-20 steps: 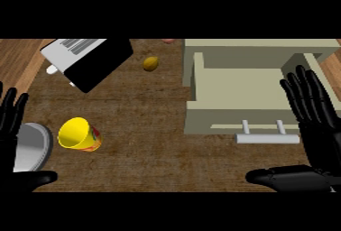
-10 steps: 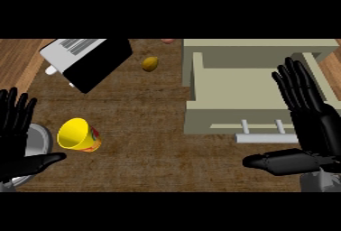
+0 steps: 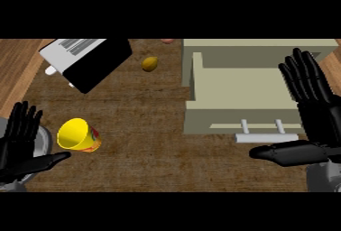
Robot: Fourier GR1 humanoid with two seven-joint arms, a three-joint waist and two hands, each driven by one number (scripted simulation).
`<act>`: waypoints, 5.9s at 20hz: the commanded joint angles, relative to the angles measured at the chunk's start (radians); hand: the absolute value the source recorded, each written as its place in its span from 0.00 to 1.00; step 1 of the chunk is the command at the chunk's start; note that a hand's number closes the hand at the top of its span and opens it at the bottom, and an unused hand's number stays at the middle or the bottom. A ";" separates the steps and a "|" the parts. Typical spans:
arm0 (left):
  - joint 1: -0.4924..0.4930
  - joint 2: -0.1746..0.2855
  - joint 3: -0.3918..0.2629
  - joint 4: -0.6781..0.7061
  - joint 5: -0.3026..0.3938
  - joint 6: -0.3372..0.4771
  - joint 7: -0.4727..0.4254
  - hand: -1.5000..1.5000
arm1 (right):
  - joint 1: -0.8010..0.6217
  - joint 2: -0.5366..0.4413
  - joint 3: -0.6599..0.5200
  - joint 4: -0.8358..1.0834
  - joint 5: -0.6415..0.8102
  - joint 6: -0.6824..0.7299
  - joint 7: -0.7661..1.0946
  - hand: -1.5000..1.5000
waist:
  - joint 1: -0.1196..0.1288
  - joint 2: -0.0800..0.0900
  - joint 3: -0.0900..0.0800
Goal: Pick up the cup, place it into the drawer and close the drawer
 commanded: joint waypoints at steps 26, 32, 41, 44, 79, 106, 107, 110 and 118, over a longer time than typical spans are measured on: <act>-0.345 0.168 0.069 1.196 -0.170 -0.111 -0.805 0.00 | -0.120 -0.050 -0.066 -0.012 -0.063 0.017 0.136 0.00 | -0.014 0.004 -0.002; -0.445 0.150 0.068 1.221 -0.180 -0.034 -0.765 0.00 | -0.015 -0.037 -0.053 0.011 -0.041 0.059 0.021 0.00 | -0.027 0.008 -0.003; -0.415 0.100 0.054 1.243 -0.192 -0.109 -0.839 0.00 | -0.109 -0.005 -0.046 0.055 -0.025 0.002 0.046 0.00 | -0.020 0.010 -0.004; -0.439 0.082 0.055 1.227 -0.179 -0.195 -0.819 0.00 | -0.103 -0.032 -0.040 0.048 -0.024 0.027 0.072 0.00 | -0.023 0.010 -0.004; -0.837 -0.180 -0.120 0.716 -0.207 0.061 -0.531 1.00 | -0.041 -0.036 -0.056 0.007 0.006 0.014 0.066 0.00 | 0.011 -0.014 0.002; -1.347 -0.192 -0.574 1.074 0.041 0.505 -0.015 1.00 | -0.129 -0.058 -0.075 0.075 -0.055 0.065 0.033 0.00 | -0.125 0.024 0.003; -1.366 -0.192 -0.571 1.104 0.029 0.460 0.007 1.00 | -0.148 -0.063 -0.069 0.088 -0.053 0.076 0.016 0.00 | -0.134 0.033 0.003; -1.365 -0.192 -0.620 1.133 0.026 0.406 0.016 1.00 | -0.158 -0.051 -0.059 0.105 -0.049 0.074 0.007 0.00 | -0.143 0.039 0.003; -1.274 -0.192 -0.678 1.084 0.117 0.424 -0.052 0.00 | -0.210 -0.033 -0.008 0.108 -0.057 0.097 0.013 0.00 | -0.207 0.050 0.002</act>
